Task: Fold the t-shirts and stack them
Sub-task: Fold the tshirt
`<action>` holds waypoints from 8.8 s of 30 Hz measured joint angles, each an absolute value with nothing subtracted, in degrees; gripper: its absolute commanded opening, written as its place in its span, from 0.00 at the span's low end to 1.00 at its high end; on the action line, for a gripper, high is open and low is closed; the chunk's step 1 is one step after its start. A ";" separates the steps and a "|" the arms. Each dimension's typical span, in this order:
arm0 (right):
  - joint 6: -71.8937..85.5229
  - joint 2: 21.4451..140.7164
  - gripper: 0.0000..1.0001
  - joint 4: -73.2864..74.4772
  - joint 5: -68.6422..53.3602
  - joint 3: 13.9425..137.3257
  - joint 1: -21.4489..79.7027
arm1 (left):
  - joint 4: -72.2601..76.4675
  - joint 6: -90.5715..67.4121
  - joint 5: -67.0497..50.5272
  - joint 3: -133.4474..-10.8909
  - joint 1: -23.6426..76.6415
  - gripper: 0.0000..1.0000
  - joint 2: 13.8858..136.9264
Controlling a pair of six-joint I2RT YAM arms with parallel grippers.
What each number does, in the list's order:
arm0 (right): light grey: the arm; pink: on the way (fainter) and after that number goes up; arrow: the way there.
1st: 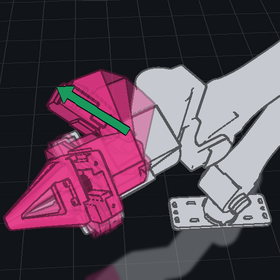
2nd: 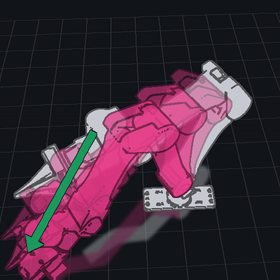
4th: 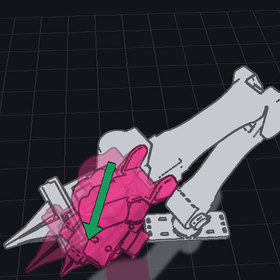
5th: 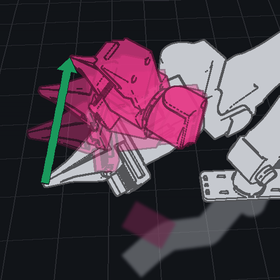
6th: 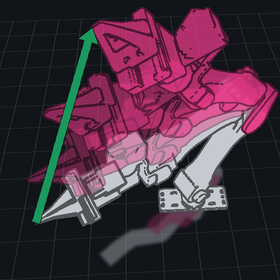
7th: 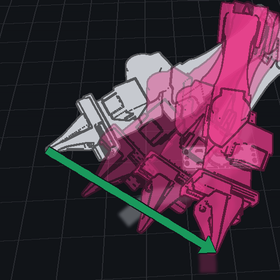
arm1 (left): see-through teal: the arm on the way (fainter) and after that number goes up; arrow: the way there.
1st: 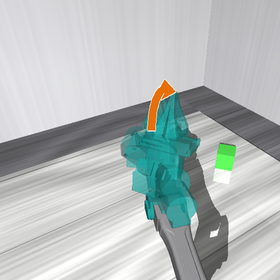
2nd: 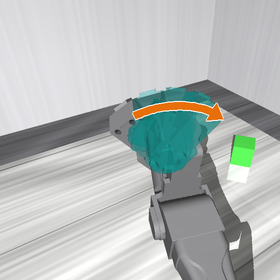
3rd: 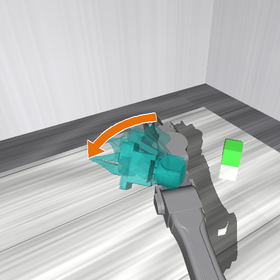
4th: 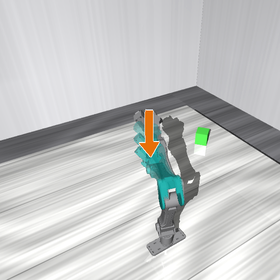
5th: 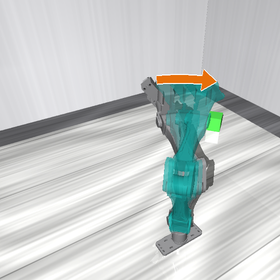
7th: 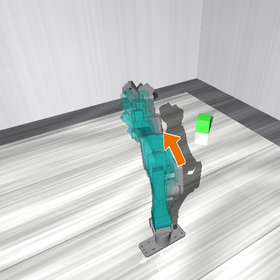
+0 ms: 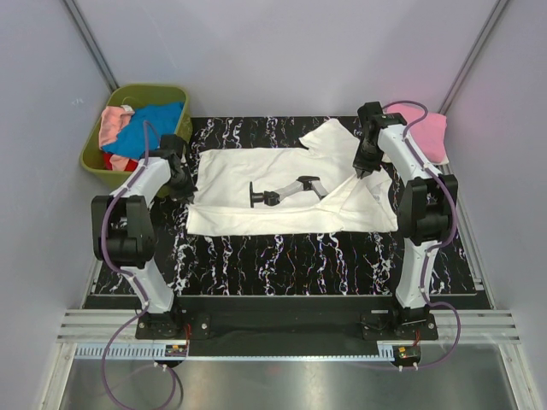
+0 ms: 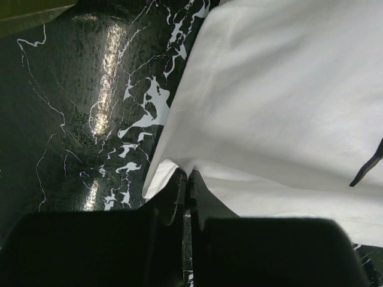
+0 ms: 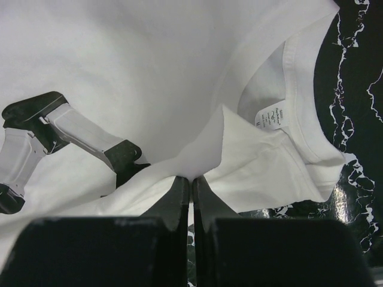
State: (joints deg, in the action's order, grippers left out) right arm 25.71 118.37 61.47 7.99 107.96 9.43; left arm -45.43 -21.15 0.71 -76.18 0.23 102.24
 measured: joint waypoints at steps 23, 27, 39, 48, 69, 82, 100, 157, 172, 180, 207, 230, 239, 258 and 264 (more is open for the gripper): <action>26.68 121.19 0.62 60.75 6.55 110.19 4.89 | -47.72 -25.41 4.78 -70.50 -0.32 0.40 82.02; 28.58 107.57 0.57 53.08 -4.40 89.52 5.19 | -44.62 -26.59 3.05 -61.71 3.81 0.39 77.47; 29.65 106.63 0.51 40.73 -17.61 76.88 7.03 | -49.39 -21.56 4.62 -58.61 7.55 0.40 64.62; 29.89 113.27 0.44 38.74 -17.69 78.85 7.14 | -48.49 -19.33 9.32 -54.70 7.55 0.45 44.38; 30.33 118.19 0.05 39.20 -17.21 83.79 8.69 | -48.31 -19.27 12.53 -53.43 7.55 0.47 42.35; 31.09 122.10 0.06 45.28 -17.21 98.43 10.74 | -48.27 -19.27 12.71 -52.90 7.55 0.48 42.37; 26.83 132.18 0.65 53.63 -14.44 118.85 9.93 | -47.83 -19.44 10.70 -52.84 7.53 0.66 50.52; 33.32 100.95 0.00 30.83 -16.12 57.39 -19.53 | -22.13 -36.82 12.71 -40.82 8.36 0.32 82.89; 34.61 89.89 0.00 32.95 -8.64 54.13 -20.58 | -26.52 -37.67 15.03 -44.64 8.64 0.00 78.39; 36.75 79.92 0.00 36.32 -4.19 49.67 -20.64 | -33.54 -41.28 13.72 -40.07 8.82 0.05 63.22; 33.21 93.97 1.00 37.76 3.27 88.23 0.78 | -51.16 -22.92 10.31 -55.07 8.54 0.99 46.30; 19.33 155.94 0.95 40.64 3.55 155.94 5.80 | -49.80 -22.20 14.68 -51.96 7.42 0.99 39.79; 23.57 163.59 0.87 31.73 0.71 157.86 6.26 | -49.69 -22.24 15.16 -51.96 6.96 0.99 39.72; 26.89 163.26 0.00 29.76 -0.73 153.99 8.19 | -49.65 -22.22 15.14 -51.92 5.23 0.99 38.76; 26.44 161.69 0.00 28.75 -0.21 151.20 8.21 | -49.65 -22.22 15.14 -51.92 4.91 0.99 38.72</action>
State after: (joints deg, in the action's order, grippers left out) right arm 26.44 161.69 28.75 -0.21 151.20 8.21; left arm -49.65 -22.22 15.14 -51.92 4.91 38.72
